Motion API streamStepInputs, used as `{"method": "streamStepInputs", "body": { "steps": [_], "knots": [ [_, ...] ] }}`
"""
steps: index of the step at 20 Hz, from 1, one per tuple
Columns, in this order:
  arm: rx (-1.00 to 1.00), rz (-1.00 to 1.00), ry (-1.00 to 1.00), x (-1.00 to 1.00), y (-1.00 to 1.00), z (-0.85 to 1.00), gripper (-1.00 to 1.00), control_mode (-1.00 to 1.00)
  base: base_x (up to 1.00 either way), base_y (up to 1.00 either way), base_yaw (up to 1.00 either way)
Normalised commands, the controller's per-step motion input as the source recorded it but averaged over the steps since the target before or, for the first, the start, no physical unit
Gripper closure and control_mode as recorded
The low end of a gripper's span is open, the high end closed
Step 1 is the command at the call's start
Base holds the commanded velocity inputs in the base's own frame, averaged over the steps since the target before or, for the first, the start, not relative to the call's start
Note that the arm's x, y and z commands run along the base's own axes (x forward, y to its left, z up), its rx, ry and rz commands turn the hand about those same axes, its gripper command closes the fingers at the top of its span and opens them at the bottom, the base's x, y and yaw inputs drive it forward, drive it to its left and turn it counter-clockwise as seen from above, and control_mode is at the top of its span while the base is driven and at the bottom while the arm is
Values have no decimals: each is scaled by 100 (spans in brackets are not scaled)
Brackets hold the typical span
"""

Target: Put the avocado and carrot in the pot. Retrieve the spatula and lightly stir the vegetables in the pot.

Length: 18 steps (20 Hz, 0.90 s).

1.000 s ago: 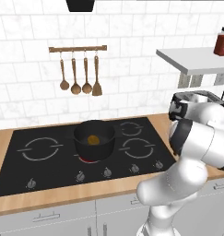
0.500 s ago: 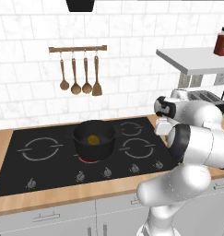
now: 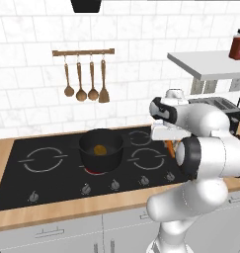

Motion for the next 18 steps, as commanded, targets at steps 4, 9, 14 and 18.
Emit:
{"method": "streamStepInputs", "body": {
  "steps": [4, 9, 14, 18],
  "knots": [
    [-2, 0, 3, 11, 70, 30, 100, -100, 0, 0, 0],
    [-4, 0, 6, 16, 72, 20, 100, -100, 0, 0, 0],
    [-5, 0, 14, 33, 69, 13, 100, -100, 0, 0, 0],
    [-5, 0, 11, 33, 69, 0, 100, -100, 0, 0, 0]
  ]
}}
